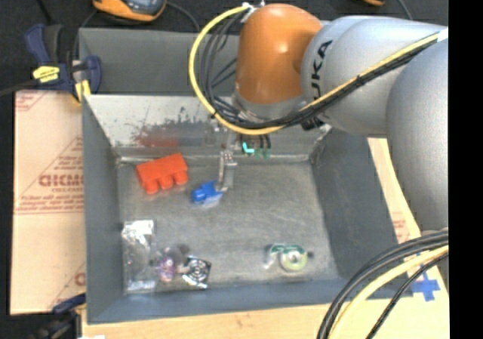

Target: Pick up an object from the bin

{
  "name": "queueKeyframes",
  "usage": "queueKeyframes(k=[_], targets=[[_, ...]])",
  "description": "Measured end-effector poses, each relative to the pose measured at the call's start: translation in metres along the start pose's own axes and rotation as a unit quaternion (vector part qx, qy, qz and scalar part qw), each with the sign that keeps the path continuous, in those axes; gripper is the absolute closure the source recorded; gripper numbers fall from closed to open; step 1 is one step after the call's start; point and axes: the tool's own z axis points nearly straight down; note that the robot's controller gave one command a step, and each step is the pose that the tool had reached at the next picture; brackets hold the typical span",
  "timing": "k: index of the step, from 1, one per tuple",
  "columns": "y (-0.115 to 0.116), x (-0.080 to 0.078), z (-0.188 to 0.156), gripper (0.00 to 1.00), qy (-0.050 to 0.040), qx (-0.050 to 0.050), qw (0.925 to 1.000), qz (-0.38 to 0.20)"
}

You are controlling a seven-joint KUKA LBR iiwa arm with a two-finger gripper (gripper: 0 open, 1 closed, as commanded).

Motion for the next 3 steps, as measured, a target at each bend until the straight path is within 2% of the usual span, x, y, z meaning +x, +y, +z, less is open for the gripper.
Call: queueKeyframes(k=[1, 2, 3], targets=[[-0.007, 0.013, 0.113, 0.00, -0.0007, 0.001, 0.9931, -0.118], [-0.006, 0.011, 0.109, 1.00, -0.0038, 0.000, 0.9933, -0.116], [0.029, 0.011, -0.071, 1.00, -0.0089, 0.001, 0.9911, -0.133]])
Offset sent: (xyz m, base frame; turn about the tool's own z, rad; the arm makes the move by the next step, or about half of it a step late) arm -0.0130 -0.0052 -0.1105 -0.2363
